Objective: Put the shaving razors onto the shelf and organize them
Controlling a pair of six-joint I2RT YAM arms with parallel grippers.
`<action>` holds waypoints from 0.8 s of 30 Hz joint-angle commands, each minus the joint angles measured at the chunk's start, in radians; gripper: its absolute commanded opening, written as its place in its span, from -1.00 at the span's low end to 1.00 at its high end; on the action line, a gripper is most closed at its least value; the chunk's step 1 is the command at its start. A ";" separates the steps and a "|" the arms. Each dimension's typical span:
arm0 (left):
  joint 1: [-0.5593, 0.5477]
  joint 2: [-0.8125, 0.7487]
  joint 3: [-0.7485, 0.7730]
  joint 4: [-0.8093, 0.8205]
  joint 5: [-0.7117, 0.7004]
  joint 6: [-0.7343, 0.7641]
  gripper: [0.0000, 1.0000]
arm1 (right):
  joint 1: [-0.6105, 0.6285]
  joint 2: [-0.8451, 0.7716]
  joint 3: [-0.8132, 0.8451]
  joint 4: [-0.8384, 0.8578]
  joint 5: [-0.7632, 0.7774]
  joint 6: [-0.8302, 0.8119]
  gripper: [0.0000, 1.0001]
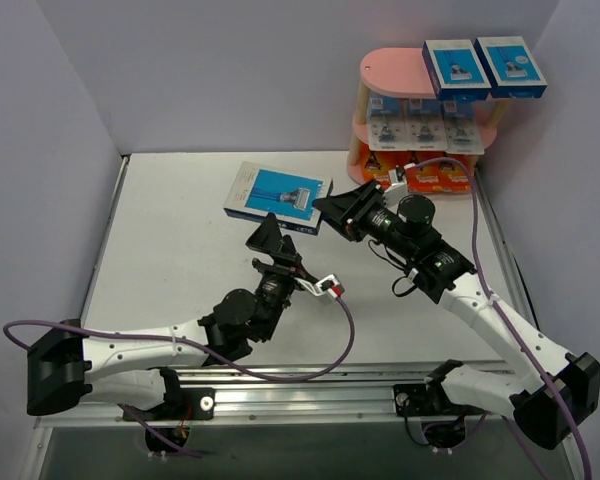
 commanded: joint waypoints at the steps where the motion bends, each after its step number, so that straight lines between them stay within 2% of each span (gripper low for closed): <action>1: -0.003 -0.091 0.028 -0.113 -0.037 -0.152 0.88 | -0.049 -0.006 0.019 0.103 0.091 0.000 -1.00; 4: -0.006 -0.158 0.091 -0.321 -0.040 -0.383 0.88 | -0.089 0.017 0.063 0.072 0.184 -0.045 -1.00; 12: -0.008 -0.275 0.096 -0.591 -0.025 -0.601 0.88 | -0.132 0.137 0.226 0.092 0.471 -0.142 -1.00; 16: -0.006 -0.312 0.065 -0.639 -0.022 -0.693 0.88 | -0.136 0.179 0.271 0.163 0.621 -0.147 -1.00; 24: 0.006 -0.367 0.018 -0.636 -0.002 -0.778 0.88 | -0.139 0.300 0.376 0.281 0.879 -0.119 -1.00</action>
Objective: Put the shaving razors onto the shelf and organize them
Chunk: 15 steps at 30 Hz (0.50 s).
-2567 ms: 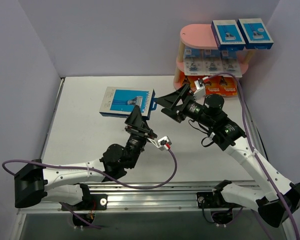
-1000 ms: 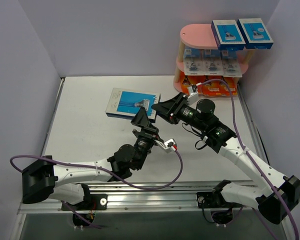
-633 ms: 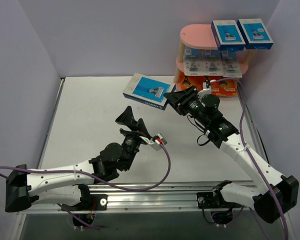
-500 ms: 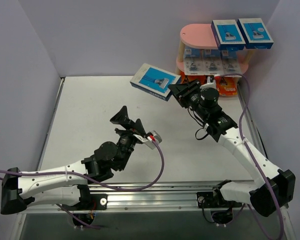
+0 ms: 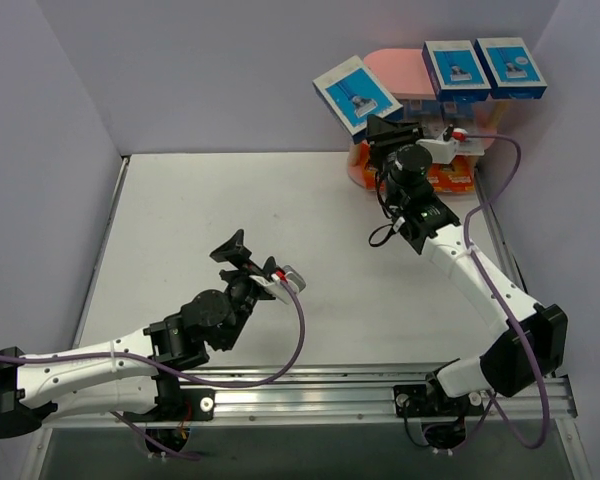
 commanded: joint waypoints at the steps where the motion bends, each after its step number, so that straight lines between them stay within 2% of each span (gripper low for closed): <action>1: 0.007 -0.031 -0.017 -0.004 0.022 -0.084 0.88 | -0.007 0.040 0.096 0.166 0.199 0.005 -1.00; 10: 0.012 -0.037 -0.008 -0.025 0.014 -0.199 0.88 | -0.010 0.203 0.228 0.271 0.372 0.008 -1.00; 15: 0.015 -0.030 -0.010 -0.029 0.020 -0.216 0.88 | -0.012 0.269 0.261 0.318 0.449 0.018 -1.00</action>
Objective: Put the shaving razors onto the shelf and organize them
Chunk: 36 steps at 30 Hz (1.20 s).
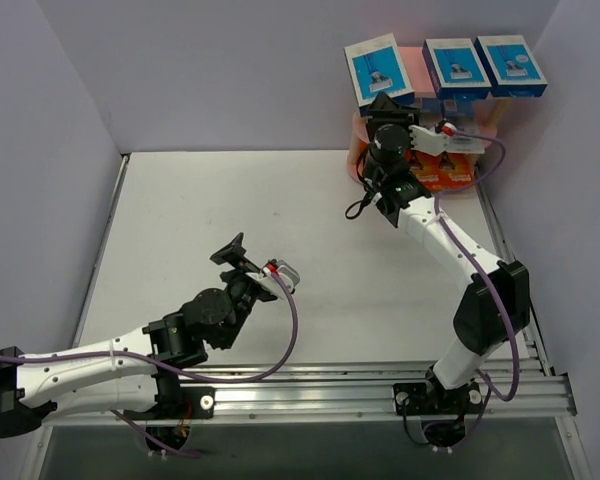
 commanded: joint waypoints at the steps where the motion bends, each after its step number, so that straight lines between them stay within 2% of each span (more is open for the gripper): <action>1: 0.005 -0.010 0.012 0.010 0.010 -0.052 0.88 | -0.010 0.024 0.079 0.139 0.136 0.019 -1.00; 11: 0.005 0.009 0.017 -0.010 0.045 -0.081 0.88 | -0.065 0.090 0.115 0.124 0.161 0.094 -1.00; 18: 0.005 0.021 0.018 -0.015 0.052 -0.072 0.88 | -0.122 0.113 0.137 0.067 0.091 0.149 -1.00; 29: 0.004 0.070 0.038 -0.048 0.066 -0.075 0.88 | -0.225 0.153 0.183 -0.011 -0.147 0.243 -1.00; 36: 0.005 0.087 0.044 -0.059 0.071 -0.078 0.88 | -0.245 0.185 0.221 -0.040 -0.192 0.263 -1.00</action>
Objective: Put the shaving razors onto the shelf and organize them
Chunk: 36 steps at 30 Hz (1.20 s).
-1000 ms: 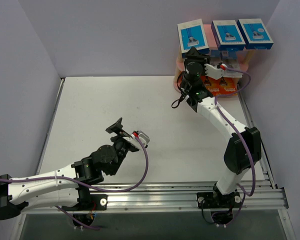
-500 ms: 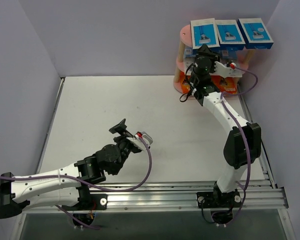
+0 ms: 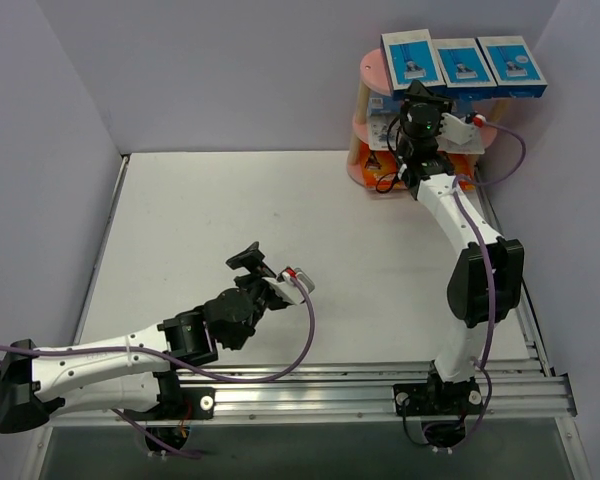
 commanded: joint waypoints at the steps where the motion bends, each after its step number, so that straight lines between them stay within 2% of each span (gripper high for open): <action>1: 0.002 0.009 0.045 0.001 0.007 -0.013 0.88 | -0.008 0.002 0.061 0.033 -0.024 0.032 -1.00; 10: 0.002 0.026 0.053 -0.014 0.021 -0.022 0.88 | -0.008 0.028 0.092 0.018 -0.027 0.043 -1.00; 21: 0.002 0.030 0.058 -0.023 0.028 -0.031 0.88 | -0.008 0.044 0.096 0.022 -0.018 0.070 -0.81; 30: 0.002 0.036 0.061 -0.031 0.033 -0.034 0.88 | -0.008 0.039 0.096 0.024 -0.024 0.075 -0.04; 36: 0.002 0.038 0.062 -0.034 0.033 -0.036 0.88 | -0.006 0.028 0.098 0.026 -0.025 0.069 0.21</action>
